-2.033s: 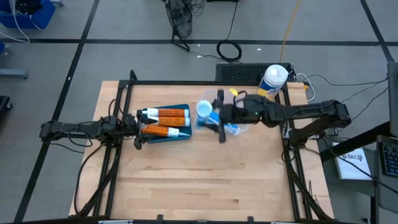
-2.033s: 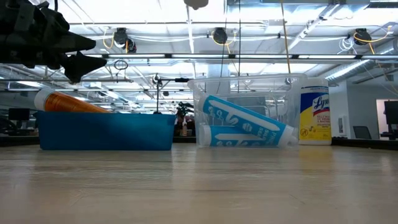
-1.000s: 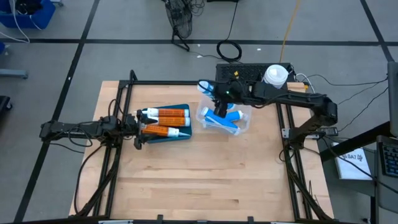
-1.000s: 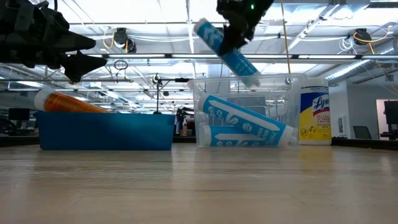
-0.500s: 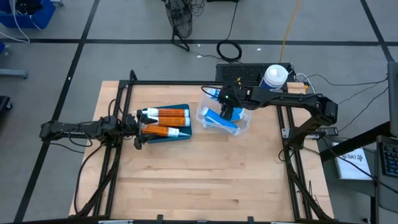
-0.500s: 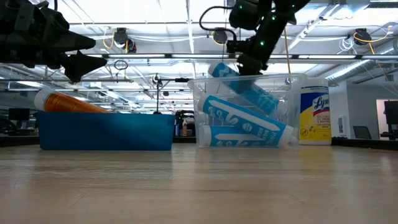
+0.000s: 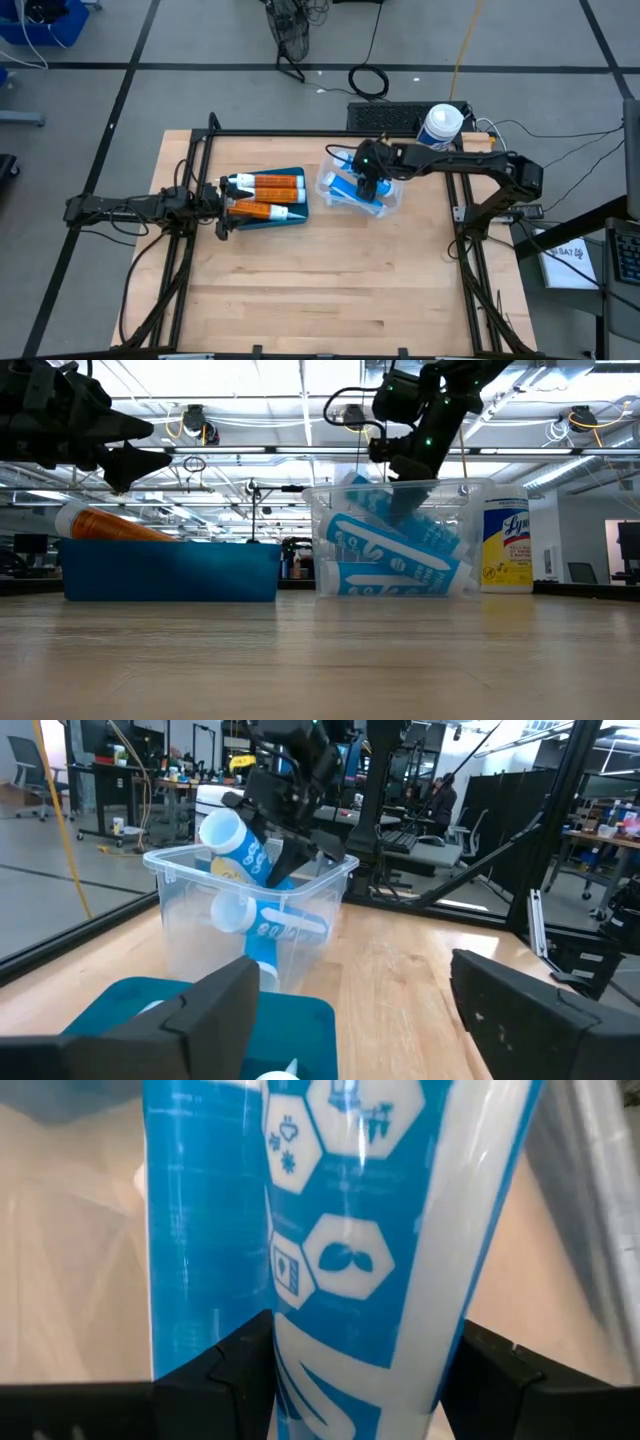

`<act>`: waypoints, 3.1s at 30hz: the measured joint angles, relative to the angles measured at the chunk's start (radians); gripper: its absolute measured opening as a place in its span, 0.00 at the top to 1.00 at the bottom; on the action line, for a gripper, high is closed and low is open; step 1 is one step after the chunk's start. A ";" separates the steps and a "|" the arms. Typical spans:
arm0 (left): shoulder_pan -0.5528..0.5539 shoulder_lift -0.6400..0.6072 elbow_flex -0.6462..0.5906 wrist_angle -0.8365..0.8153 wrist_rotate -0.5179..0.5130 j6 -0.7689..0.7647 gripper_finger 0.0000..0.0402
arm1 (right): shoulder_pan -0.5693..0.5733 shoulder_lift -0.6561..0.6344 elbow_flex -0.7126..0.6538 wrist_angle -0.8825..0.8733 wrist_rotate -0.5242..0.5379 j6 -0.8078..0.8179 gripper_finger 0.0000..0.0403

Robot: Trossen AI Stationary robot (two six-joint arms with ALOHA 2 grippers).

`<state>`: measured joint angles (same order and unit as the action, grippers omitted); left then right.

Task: Pick & place silicon tubes, Sealant and Lysol wipes
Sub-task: Put the blue sealant into the transparent bin, then return to Home Position

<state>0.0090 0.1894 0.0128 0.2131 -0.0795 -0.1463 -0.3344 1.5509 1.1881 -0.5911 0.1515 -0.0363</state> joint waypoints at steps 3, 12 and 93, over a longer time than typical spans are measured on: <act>0.000 0.000 0.000 0.000 0.000 0.000 0.18 | 0.000 -0.001 -0.031 0.026 0.000 0.002 0.48; 0.000 0.000 0.000 0.000 0.000 0.000 0.22 | -0.001 -0.002 -0.083 0.099 -0.010 -0.002 0.48; 0.000 0.000 -0.001 0.000 0.000 0.000 0.23 | 0.022 -1.225 -1.171 1.067 -0.038 0.042 0.27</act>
<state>0.0090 0.1896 0.0120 0.2134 -0.0796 -0.1461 -0.3122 0.3257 0.0174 0.4762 0.1133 0.0059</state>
